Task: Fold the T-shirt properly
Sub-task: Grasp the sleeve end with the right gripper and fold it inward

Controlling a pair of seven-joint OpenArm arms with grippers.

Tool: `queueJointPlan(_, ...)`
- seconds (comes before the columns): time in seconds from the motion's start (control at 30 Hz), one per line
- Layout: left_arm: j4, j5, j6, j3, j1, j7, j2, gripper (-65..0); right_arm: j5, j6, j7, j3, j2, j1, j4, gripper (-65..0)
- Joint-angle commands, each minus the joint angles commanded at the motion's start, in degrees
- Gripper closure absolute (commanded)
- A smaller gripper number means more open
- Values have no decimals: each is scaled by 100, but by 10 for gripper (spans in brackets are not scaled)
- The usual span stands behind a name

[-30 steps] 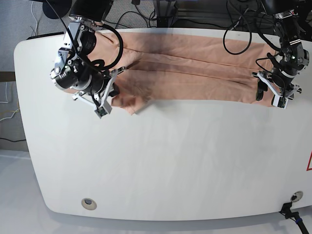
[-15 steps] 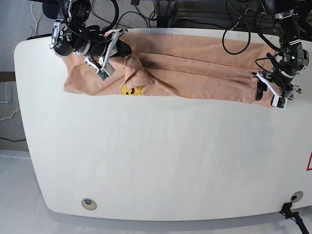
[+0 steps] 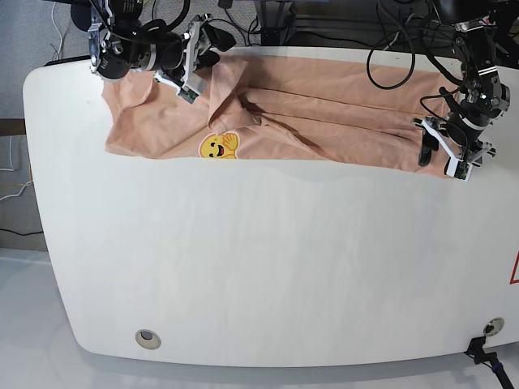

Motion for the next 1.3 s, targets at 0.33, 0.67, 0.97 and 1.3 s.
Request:
queueJointPlan(0.33, -79, 0, 0, 0, 0, 0, 0, -330, 0, 0, 0, 1029, -53, 976, -26, -317)
queueJointPlan(0.67, -79, 0, 0, 0, 0, 0, 0, -330, -79, 0, 163, 1090, -598, 1310, -510, -316)
queueJointPlan(0.97, -79, 0, 0, 0, 0, 0, 0, -330, -554, 0, 224, 1064, -1125, 1433, -651, -316)
queueJointPlan(1.3, -79, 0, 0, 9, 0, 0, 0, -330, -536, 0, 198, 633, -1512, 1178, -615, -314)
